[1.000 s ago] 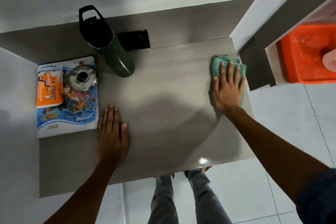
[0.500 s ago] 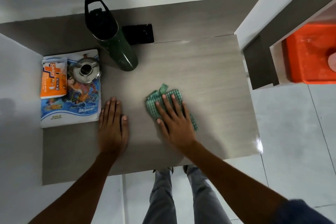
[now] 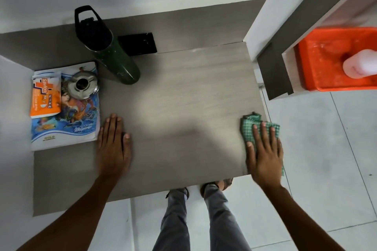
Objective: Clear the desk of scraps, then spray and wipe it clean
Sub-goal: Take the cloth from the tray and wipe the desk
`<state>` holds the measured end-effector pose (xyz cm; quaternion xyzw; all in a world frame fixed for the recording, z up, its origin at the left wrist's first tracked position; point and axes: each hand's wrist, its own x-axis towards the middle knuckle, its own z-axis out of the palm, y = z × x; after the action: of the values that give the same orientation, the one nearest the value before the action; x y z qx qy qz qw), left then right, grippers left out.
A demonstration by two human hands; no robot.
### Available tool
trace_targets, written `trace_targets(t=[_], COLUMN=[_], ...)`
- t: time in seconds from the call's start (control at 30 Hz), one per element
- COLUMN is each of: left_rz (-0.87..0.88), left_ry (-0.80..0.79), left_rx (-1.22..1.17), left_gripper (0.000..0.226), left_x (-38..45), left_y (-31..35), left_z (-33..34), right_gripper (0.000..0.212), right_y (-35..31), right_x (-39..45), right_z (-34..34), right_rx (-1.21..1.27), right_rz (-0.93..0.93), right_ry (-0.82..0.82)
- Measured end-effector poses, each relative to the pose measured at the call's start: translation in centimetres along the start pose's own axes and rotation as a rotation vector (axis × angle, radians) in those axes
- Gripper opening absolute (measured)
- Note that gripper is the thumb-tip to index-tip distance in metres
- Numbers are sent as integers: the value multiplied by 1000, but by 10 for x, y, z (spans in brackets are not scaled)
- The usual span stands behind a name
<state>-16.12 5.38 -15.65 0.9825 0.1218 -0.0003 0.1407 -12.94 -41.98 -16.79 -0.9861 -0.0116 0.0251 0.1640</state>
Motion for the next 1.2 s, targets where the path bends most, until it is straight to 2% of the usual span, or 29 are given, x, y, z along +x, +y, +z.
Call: trace_targets(t=[0.07, 0.17, 0.23, 0.3, 0.4, 0.47, 0.57, 0.7, 0.83, 0.93, 1.2], left_rz=[0, -5, -5, -26, -101, -92, 17, 139, 182, 219, 290], left_ry=[14, 9, -4, -8, 39, 46, 12, -10, 25, 50, 12], left_rx=[8, 4, -3, -6, -7, -19, -32, -23, -59, -57, -48], left_gripper=[68, 71, 74, 78, 78, 80, 80, 75, 71, 68, 69], left_x=[0, 2, 2, 4, 12, 19, 32, 48, 56, 61, 70], left_y=[3, 6, 8, 12, 36, 62, 111, 178, 235, 270, 336], left_z=[0, 0, 0, 1, 6, 12, 23, 41, 60, 70, 92], right_gripper=[59, 60, 61, 58, 60, 60, 57, 52, 53, 59, 59], right_y=[14, 23, 35, 43, 49, 53, 62, 79, 98, 115, 146], right_x=[18, 46, 57, 63, 68, 68, 72, 82, 93, 102, 137], right_z=[-12, -27, -36, -46, -63, -73, -87, -103, -118, -124, -150], right_rx=[230, 673, 928, 1204, 1441, 1513, 1541, 1569, 1564, 1561, 1606], right_rz=[144, 571, 754, 845, 909, 940, 947, 903, 884, 834, 730], right_ry=[18, -20, -52, -96, -108, -56, 13, 30, 64, 80, 150])
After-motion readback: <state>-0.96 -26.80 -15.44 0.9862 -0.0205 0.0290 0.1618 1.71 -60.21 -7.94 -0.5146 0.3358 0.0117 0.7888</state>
